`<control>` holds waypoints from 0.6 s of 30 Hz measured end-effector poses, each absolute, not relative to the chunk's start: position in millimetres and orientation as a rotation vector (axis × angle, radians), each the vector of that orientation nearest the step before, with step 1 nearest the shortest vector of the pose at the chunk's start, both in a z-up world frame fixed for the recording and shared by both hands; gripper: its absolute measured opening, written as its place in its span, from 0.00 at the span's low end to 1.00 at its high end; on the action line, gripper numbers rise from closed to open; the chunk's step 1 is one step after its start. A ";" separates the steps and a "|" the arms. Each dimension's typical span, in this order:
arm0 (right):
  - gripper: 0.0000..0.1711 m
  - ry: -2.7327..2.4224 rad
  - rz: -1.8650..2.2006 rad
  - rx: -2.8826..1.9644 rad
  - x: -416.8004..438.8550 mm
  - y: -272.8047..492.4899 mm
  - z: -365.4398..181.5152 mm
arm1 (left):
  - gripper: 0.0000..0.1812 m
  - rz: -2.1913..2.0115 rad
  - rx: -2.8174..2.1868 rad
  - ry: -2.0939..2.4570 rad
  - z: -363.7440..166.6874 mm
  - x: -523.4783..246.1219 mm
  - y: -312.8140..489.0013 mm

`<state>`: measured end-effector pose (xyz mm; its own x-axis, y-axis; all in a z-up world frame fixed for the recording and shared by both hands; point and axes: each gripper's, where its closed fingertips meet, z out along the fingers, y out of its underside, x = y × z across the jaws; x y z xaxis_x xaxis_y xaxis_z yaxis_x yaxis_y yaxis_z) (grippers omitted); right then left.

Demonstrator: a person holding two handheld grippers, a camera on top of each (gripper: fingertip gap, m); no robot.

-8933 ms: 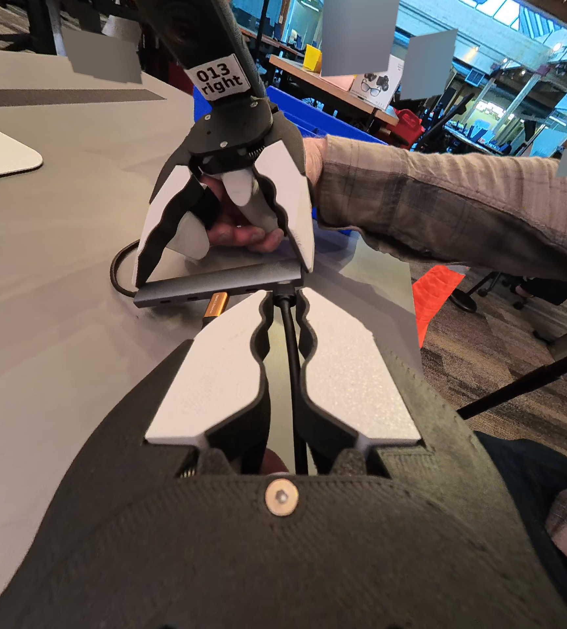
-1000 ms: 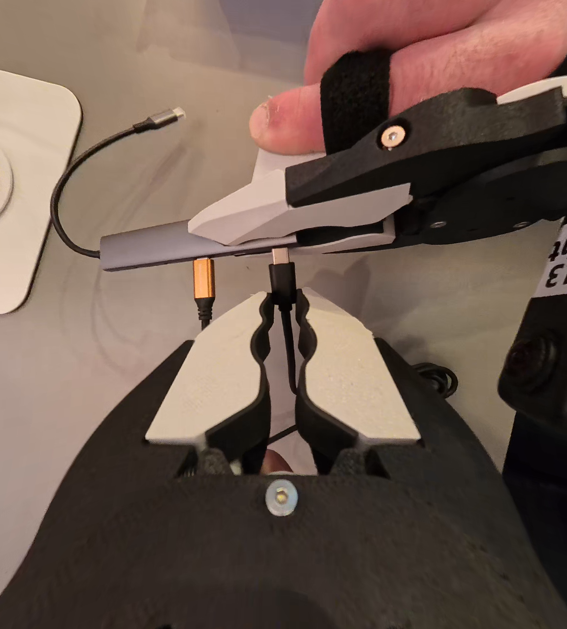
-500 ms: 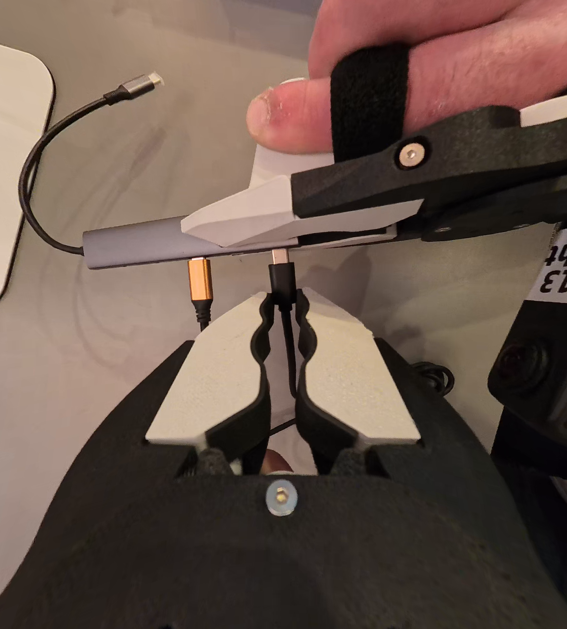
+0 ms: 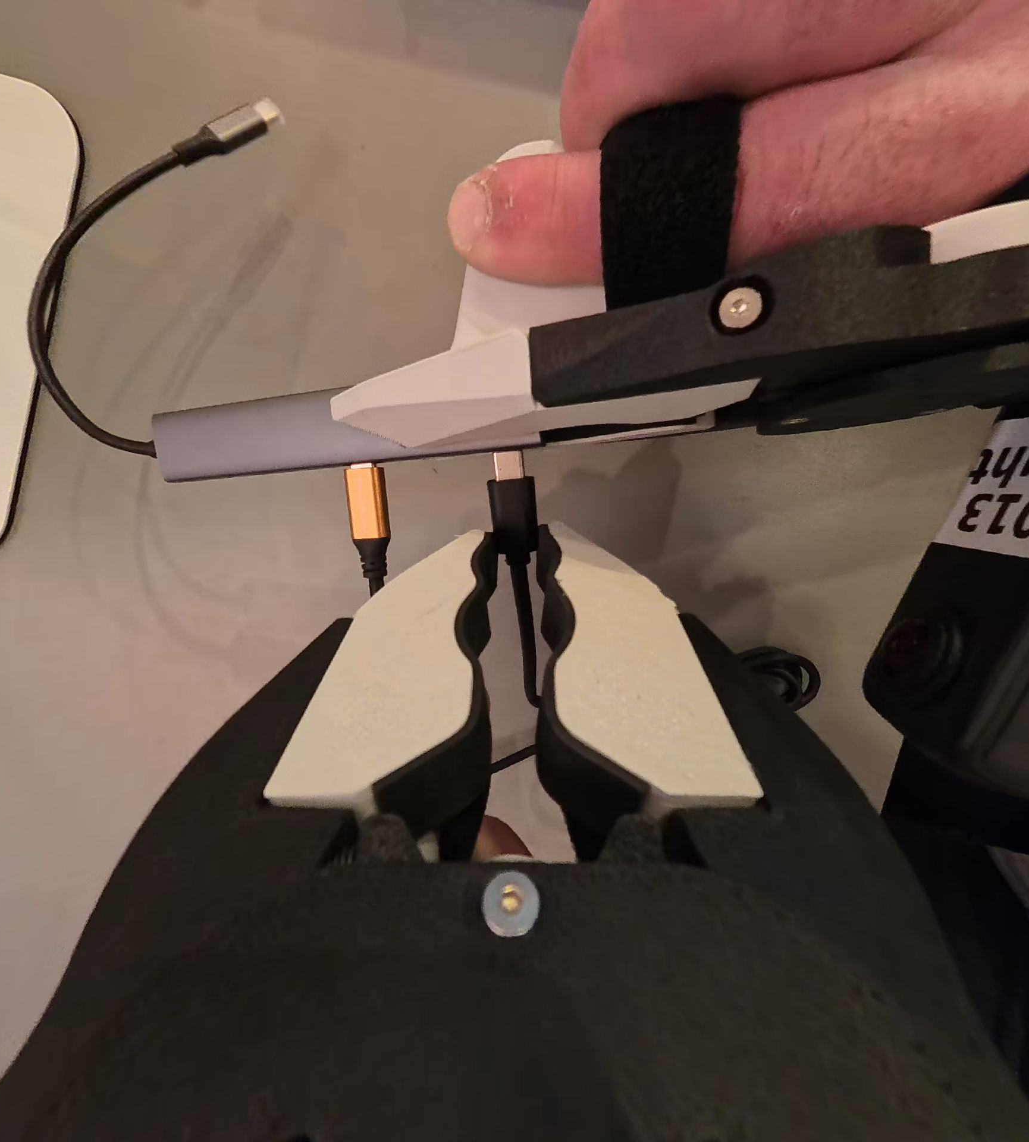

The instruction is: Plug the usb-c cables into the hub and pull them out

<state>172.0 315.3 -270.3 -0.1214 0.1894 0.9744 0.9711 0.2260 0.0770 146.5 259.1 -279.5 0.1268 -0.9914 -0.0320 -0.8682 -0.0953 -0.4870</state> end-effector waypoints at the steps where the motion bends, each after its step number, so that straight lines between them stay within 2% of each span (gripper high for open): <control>1: 0.04 -1.528 -1.017 -1.133 172.2 315.2 -270.2 | 0.06 -0.434 -2.028 1.800 -279.8 146.9 258.9; 18: 0.04 -1.529 -1.028 -1.136 174.4 315.5 -274.3 | 0.06 -0.421 -2.075 1.833 -282.8 149.7 260.1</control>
<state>174.4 315.5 -274.3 -0.1296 0.1843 0.9743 0.9718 0.2188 0.0879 149.7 260.1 -282.8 0.1239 -0.9923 -0.0028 -0.8918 -0.1101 -0.4388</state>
